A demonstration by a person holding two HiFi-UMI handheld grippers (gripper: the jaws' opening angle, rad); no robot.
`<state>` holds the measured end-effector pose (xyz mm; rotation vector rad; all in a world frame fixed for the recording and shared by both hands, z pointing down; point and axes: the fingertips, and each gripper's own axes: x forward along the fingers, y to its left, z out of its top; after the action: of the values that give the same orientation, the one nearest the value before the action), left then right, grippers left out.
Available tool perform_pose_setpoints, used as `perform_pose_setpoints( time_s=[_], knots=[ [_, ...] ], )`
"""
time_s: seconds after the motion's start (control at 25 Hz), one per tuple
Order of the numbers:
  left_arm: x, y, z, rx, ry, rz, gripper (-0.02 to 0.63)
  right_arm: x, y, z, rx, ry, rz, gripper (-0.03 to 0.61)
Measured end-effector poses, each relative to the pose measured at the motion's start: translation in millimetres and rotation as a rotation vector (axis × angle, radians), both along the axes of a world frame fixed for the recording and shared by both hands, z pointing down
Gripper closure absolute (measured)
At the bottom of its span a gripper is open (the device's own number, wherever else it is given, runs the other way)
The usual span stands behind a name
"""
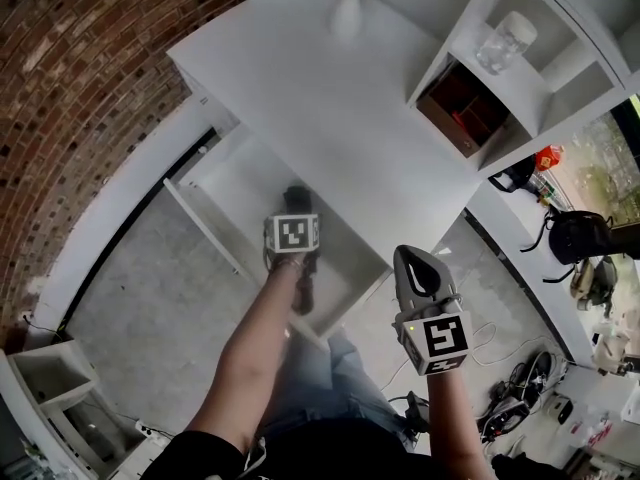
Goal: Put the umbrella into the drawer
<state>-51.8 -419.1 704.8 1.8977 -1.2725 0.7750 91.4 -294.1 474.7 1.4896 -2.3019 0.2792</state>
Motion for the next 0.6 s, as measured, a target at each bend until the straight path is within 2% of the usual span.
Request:
perform_pose_setpoints(
  time_s=[0.08,0.2,0.28,0.44,0.6],
  knots=[
    [-5,-1,-15,0.047,-0.023,0.014,0.219,-1,-1,-9,0.018,-0.007,0.000,0.577],
    [-16,6,-33,0.071,-0.052,0.012,0.218,-2,-3,-25,0.052,-0.013,-0.011,0.577],
    [-18,11,-46,0.085,-0.035,0.008,0.218,-3,-5,-35,0.076,-0.020,-0.015,0.577],
    [-21,13,-85,0.164,-0.027,0.016,0.218,0,-6,-53,0.120,-0.034,-0.022,0.577],
    [-29,25,-114,0.198,-0.012,-0.002,0.218,1,-6,-70,0.161,-0.043,-0.031,0.577]
  ],
)
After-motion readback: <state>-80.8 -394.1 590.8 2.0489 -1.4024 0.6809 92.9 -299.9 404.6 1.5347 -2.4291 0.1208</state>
